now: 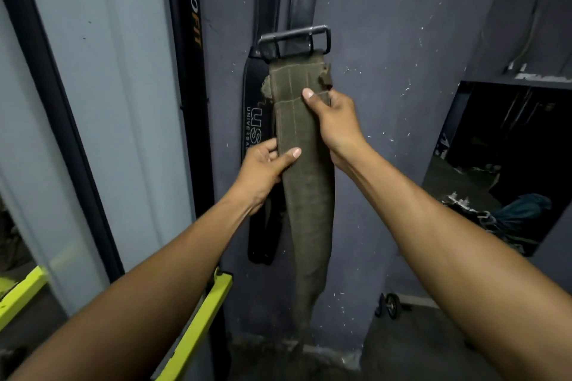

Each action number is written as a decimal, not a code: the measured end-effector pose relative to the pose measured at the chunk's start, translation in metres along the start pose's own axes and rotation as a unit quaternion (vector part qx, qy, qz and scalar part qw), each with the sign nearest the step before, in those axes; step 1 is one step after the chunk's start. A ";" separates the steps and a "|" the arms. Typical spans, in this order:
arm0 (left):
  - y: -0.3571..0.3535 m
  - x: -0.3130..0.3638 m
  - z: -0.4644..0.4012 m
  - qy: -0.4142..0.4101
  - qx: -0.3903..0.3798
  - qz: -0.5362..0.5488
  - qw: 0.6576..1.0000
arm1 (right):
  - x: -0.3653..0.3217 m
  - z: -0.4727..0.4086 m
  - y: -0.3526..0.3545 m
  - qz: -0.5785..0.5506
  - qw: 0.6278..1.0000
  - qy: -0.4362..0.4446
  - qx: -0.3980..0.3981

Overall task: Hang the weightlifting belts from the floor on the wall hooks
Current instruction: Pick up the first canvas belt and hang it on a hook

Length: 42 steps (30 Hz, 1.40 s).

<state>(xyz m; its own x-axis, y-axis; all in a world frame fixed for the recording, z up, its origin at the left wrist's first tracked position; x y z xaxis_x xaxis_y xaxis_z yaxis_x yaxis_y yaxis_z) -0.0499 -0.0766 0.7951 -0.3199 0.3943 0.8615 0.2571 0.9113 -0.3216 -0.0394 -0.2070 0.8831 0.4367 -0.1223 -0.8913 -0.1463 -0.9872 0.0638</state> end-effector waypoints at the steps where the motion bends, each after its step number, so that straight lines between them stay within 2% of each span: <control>1: 0.003 -0.019 0.007 0.017 -0.011 -0.031 0.999 | -0.004 -0.004 0.001 -0.010 1.000 -0.002 0.006; 7: 0.045 -0.129 0.053 0.156 -0.038 -0.136 0.978 | -0.028 -0.029 0.009 -0.067 0.997 -0.008 0.022; 11: 0.081 -0.159 0.071 0.199 -0.027 -0.206 0.958 | -0.045 -0.038 0.011 -0.092 0.995 0.008 0.039; 14: 0.080 -0.131 0.063 0.162 -0.005 -0.183 0.970 | -0.053 -0.044 0.010 -0.100 0.994 0.015 0.038; 19: 0.032 -0.017 0.011 0.029 -0.002 -0.087 0.996 | -0.055 -0.049 0.000 -0.116 0.993 0.013 0.032; 22: 0.009 0.038 -0.010 -0.051 0.020 -0.042 0.998 | -0.053 -0.045 -0.013 -0.108 0.994 0.012 0.032; 24: 0.009 0.047 -0.013 -0.069 0.034 -0.024 0.997 | -0.053 -0.044 -0.021 -0.099 0.995 0.016 0.027; 26: 0.020 0.025 -0.005 -0.041 0.034 -0.037 0.998 | -0.052 -0.045 -0.025 -0.096 0.995 0.017 0.022; 29: 0.050 -0.050 0.029 0.067 0.016 -0.095 0.993 | -0.050 -0.046 -0.024 -0.090 0.995 0.019 0.023; 32: 0.085 -0.130 0.083 0.196 -0.019 -0.161 0.967 | -0.047 -0.045 -0.023 -0.101 0.994 0.018 0.022; 34: 0.107 -0.165 0.102 0.220 -0.042 -0.193 0.955 | -0.043 -0.044 -0.024 -0.107 0.994 0.016 0.019; 37: 0.100 -0.143 0.089 0.187 -0.043 -0.186 0.964 | -0.032 -0.043 -0.027 -0.102 0.995 0.009 0.004; 42: 0.052 -0.021 0.011 0.021 0.003 -0.098 0.995 | -0.010 -0.036 -0.036 -0.083 0.996 -0.016 0.003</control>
<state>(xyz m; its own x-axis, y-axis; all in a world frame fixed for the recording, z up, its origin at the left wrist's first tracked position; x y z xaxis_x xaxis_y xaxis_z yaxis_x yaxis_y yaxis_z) -0.0401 -0.0361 0.7562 -0.3247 0.2044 0.9235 0.1890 0.9707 -0.1484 -0.0068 -0.1739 0.9053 0.4267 0.0456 -0.9032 -0.0799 -0.9929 -0.0878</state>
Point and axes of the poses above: each hand's wrist, its own z-axis away from the middle knuckle, its own y-axis out of the back of the hand, x = y × z, the point moved 4 cm from there along -z, towards the middle knuckle, and after that the axes turned 7 degrees about z, right-handed, at the moved point
